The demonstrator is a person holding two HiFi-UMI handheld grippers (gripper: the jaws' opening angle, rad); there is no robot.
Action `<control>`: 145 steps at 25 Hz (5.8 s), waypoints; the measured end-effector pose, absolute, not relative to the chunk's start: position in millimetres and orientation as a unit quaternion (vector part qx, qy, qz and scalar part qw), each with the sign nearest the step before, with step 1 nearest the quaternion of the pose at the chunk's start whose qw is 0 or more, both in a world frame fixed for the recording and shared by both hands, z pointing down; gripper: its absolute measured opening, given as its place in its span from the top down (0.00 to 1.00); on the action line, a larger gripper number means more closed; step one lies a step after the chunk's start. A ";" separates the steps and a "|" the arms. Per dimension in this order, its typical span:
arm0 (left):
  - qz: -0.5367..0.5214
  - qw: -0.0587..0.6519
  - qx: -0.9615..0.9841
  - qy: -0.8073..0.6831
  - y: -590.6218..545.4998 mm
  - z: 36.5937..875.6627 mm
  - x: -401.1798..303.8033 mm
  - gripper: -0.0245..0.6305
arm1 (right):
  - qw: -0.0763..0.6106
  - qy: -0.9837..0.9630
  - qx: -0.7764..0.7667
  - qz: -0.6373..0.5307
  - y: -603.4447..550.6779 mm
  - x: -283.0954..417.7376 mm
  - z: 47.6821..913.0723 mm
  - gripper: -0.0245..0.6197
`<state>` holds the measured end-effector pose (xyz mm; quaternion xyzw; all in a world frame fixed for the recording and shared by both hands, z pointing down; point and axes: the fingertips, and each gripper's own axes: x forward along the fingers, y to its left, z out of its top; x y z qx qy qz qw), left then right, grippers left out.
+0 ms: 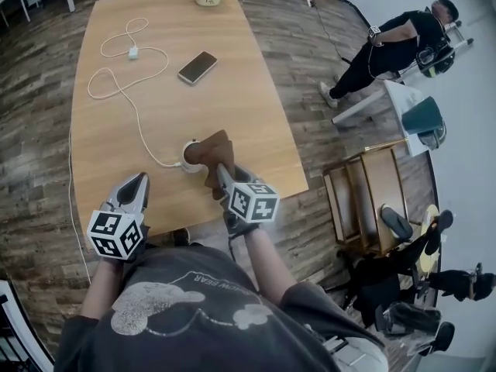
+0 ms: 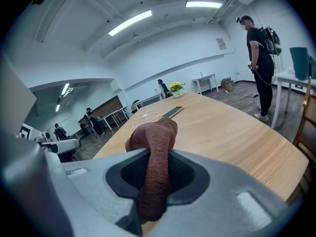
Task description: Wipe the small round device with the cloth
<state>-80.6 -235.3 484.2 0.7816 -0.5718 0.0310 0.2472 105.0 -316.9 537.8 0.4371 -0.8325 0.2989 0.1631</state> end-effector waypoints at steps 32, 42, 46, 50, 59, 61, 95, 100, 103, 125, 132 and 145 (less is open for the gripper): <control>0.048 0.265 0.793 -0.547 -229.0 485.9 -137.9 0.93 | 0.208 -0.836 0.409 0.300 -273.9 5.1 554.2 0.85; 0.054 0.267 0.802 -0.531 -234.0 486.7 -129.4 0.93 | 0.240 -0.816 0.404 0.338 -263.3 8.6 593.7 0.84; 0.056 0.272 0.805 -0.524 -232.6 489.4 -125.0 0.93 | 0.255 -0.808 0.403 0.346 -253.3 13.2 605.1 0.84; 0.062 0.276 0.807 -0.518 -232.1 495.3 -121.4 0.93 | 0.263 -0.816 0.388 0.338 -243.1 12.7 599.3 0.84; 0.058 0.262 0.828 -0.492 -247.4 485.4 -98.6 0.94 | 0.184 -0.856 0.402 0.268 -237.5 44.7 519.4 0.84; 0.058 0.258 0.834 -0.485 -250.6 483.2 -91.8 0.94 | 0.173 -0.849 0.418 0.272 -244.6 55.6 518.4 0.84; 0.078 0.263 0.810 -0.519 -254.7 499.3 -94.3 0.93 | 0.168 -0.791 0.503 0.304 -297.0 133.0 548.0 0.84; 0.068 0.259 0.801 -0.536 -257.5 493.2 -100.6 0.94 | 0.170 -0.817 0.474 0.282 -327.5 118.7 543.3 0.84; 0.066 0.258 0.793 -0.547 -254.9 492.0 -103.5 0.93 | 0.190 -0.830 0.444 0.280 -331.7 103.6 555.3 0.84; 0.056 0.270 0.751 -0.600 -247.7 498.3 -139.3 0.93 | 0.148 -0.834 0.452 0.280 -351.0 83.0 497.5 0.84; 0.051 0.269 0.763 -0.586 -249.2 496.8 -135.3 0.94 | 0.124 -0.857 0.444 0.231 -372.3 60.3 450.8 0.84; 0.038 0.278 0.750 -0.599 -249.5 500.0 -160.1 0.93 | 0.300 -0.920 0.233 0.094 -401.0 23.8 467.9 0.84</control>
